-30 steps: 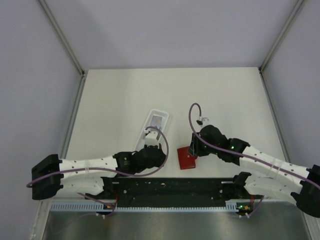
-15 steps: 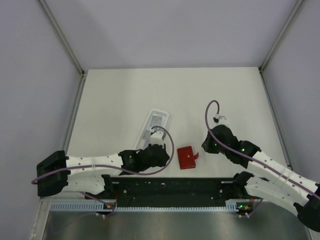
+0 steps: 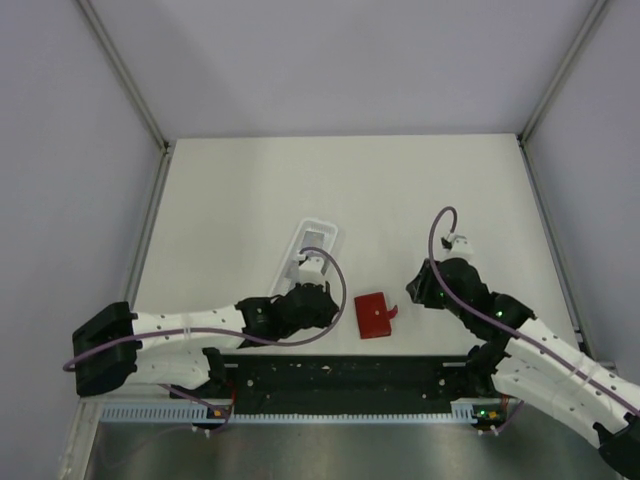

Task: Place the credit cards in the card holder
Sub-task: Close the card holder at the center of the board.

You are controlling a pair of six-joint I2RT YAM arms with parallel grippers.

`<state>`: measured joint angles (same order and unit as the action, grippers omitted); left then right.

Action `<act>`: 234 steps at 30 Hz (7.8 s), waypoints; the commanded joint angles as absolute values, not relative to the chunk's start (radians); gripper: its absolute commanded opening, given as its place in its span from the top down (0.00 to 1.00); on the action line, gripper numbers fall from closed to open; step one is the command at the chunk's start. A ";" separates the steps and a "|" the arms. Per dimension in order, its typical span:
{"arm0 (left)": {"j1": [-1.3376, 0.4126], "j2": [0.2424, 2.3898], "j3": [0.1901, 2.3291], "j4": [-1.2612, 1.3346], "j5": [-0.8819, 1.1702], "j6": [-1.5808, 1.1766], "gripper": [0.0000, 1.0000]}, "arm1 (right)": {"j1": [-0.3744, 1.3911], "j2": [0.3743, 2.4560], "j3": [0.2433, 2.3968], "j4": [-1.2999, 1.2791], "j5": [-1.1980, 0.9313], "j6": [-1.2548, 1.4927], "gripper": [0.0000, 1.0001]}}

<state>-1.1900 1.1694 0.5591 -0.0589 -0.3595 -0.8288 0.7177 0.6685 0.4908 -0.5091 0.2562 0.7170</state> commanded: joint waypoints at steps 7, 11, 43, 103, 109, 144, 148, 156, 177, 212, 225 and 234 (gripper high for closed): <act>-1.144 1.155 0.554 0.020 -0.336 -0.778 1.00 | 0.690 0.678 0.494 -0.492 0.328 0.739 0.67; -1.135 1.187 0.586 0.032 -0.318 -0.755 1.00 | 0.657 0.741 0.511 -0.544 0.365 0.775 0.80; -1.137 1.582 0.620 0.383 -0.005 -0.693 1.00 | 0.644 0.950 0.466 -0.362 0.049 0.721 0.93; -1.137 1.555 0.542 0.408 -0.018 -0.727 1.00 | 0.646 1.092 0.443 -0.106 -0.259 0.672 0.85; -1.137 1.560 0.546 0.408 -0.015 -0.727 1.00 | 0.646 1.111 0.449 -0.095 -0.258 0.672 0.84; -1.137 1.565 0.543 0.410 -0.017 -0.730 1.00 | 0.684 1.186 0.471 -0.107 -0.241 0.646 0.80; -1.137 1.566 0.541 0.410 -0.017 -0.729 1.00 | 0.707 1.206 0.491 -0.140 -0.212 0.634 0.80; -1.137 1.565 0.541 0.410 -0.018 -0.729 1.00 | 0.756 1.244 0.531 -0.225 -0.138 0.612 0.82; -1.137 1.555 0.538 0.408 -0.018 -0.736 1.00 | 0.862 1.408 0.630 -0.380 -0.043 0.624 0.87; -1.137 1.543 0.508 0.425 -0.026 -0.759 1.00 | 1.068 1.459 0.591 -0.542 0.256 0.828 0.91; -1.137 1.542 0.503 0.425 -0.028 -0.773 1.00 | 1.157 1.442 0.520 -0.494 0.328 0.969 0.92; -1.137 1.529 0.489 0.425 -0.031 -0.784 1.00 | 1.224 1.499 0.517 -0.476 0.350 1.040 0.92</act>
